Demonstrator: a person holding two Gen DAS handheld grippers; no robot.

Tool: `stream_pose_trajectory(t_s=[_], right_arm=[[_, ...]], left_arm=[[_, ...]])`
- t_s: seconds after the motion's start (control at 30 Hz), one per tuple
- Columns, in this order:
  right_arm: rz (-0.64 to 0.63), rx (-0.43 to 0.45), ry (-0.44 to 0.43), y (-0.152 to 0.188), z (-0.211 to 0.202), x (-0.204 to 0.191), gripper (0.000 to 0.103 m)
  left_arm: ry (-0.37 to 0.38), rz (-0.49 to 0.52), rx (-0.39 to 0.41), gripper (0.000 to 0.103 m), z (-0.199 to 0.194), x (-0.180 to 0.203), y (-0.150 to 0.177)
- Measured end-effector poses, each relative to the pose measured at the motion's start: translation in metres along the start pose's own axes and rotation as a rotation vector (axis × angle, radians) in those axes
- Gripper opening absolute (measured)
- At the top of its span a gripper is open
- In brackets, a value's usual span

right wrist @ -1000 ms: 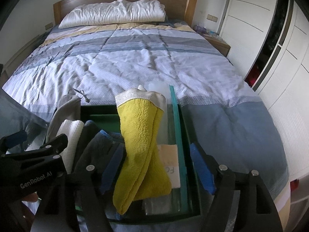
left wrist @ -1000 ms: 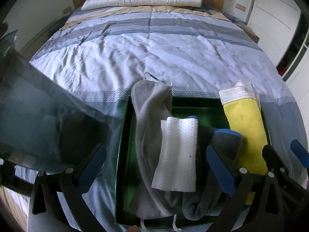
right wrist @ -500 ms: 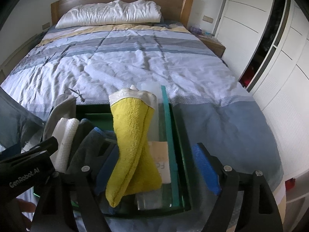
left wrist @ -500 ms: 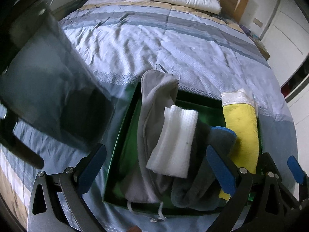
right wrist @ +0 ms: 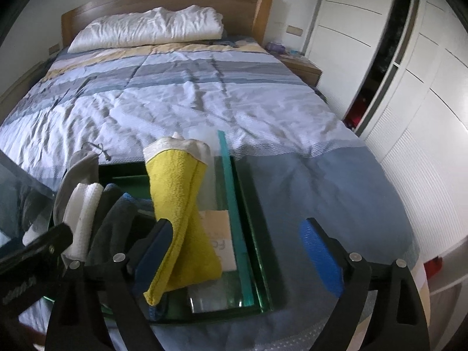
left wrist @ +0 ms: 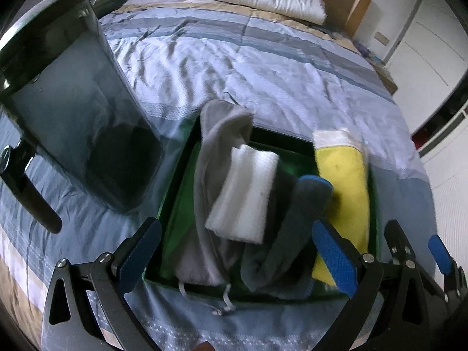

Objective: Organize soft objects
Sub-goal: 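Withdraw both grippers up and away from the green tray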

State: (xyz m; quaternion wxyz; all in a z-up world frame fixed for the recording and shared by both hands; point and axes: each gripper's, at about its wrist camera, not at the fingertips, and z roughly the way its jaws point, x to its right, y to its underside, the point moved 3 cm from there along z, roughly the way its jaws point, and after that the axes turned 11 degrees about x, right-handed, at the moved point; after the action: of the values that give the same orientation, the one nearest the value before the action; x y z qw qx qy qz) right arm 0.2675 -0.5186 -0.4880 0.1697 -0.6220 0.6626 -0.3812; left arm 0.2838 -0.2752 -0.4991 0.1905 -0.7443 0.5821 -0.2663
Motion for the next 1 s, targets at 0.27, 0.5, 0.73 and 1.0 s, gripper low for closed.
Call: stream_pose_trajectory(t_s=[0.27,0.5,0.73,1.0], right_arm=[[0.071,0.04,0.032,0.004,-0.021,0.015,0.098],[0.066,0.063,0.032,0.018,-0.048,0.005,0.102],[0.064,0.079,0.021,0.028,-0.081,-0.011,0.103],[0.07,0.089,-0.007,0.04,-0.116,-0.046,0.103]], left_arm=[[0.071,0.04,0.028,0.101,-0.029,0.003,0.009],[0.12,0.071,0.05,0.101,-0.061,-0.011,0.014],[0.164,0.089,0.064,0.101,-0.094,-0.036,0.014],[0.157,0.083,0.096,0.101,-0.119,-0.081,0.009]])
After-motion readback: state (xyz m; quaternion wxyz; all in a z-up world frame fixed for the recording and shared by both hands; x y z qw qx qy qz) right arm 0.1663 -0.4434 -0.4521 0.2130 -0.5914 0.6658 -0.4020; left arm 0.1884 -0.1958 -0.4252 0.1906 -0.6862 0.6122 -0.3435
